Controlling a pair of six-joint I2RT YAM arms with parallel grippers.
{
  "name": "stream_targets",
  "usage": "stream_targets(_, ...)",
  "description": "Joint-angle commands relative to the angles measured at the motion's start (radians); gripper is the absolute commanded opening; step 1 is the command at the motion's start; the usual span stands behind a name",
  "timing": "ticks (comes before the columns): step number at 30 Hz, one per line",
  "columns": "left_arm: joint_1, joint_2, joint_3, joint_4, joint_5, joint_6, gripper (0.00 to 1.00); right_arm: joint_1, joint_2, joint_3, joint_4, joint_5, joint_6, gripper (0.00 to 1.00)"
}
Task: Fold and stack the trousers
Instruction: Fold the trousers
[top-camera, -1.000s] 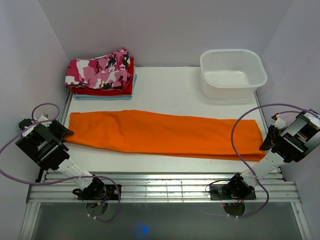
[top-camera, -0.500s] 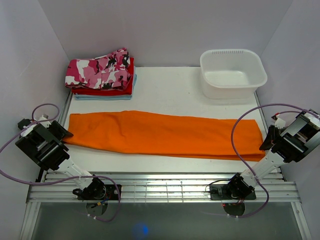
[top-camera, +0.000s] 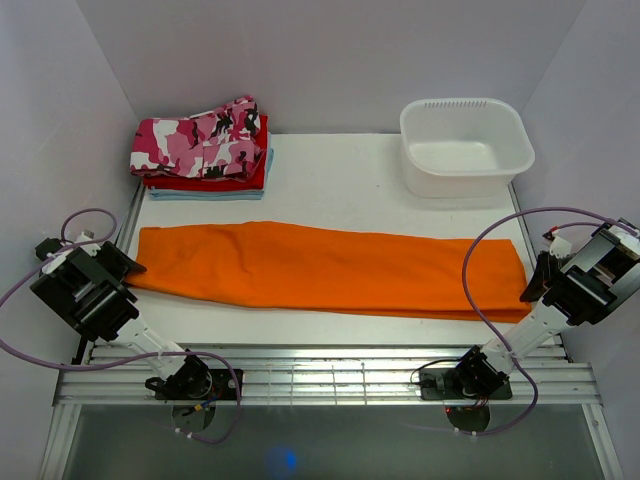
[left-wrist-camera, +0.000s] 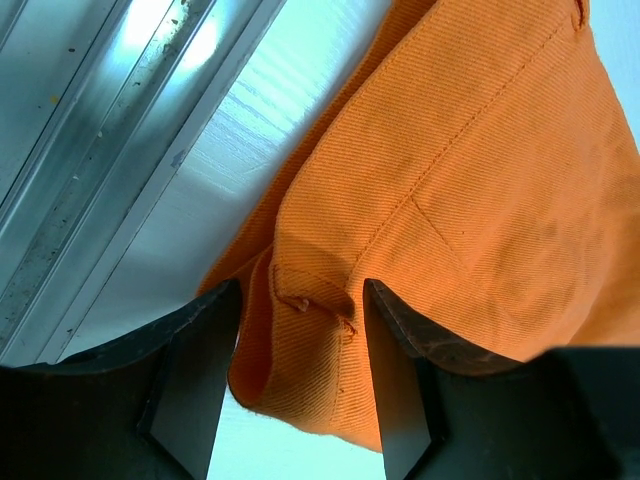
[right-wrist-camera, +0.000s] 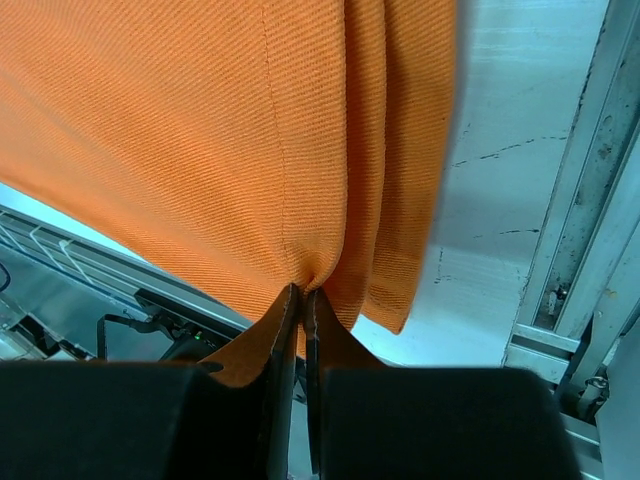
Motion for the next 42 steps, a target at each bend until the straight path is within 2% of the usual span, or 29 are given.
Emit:
stream_targets(1,0.012,0.049,-0.013,0.033,-0.132,-0.001,0.64,-0.147,0.007,0.087,0.228,0.089,-0.044,0.08)
stream_targets(25,0.012,0.06,0.001,0.036,-0.163,-0.009,0.65,-0.165,0.01,0.075,0.341,0.195,-0.035,0.08)
stream_targets(42,0.012,0.052,0.015,0.028,-0.165,-0.008,0.65,-0.163,-0.009,-0.022,0.439,0.248,-0.042,0.08)
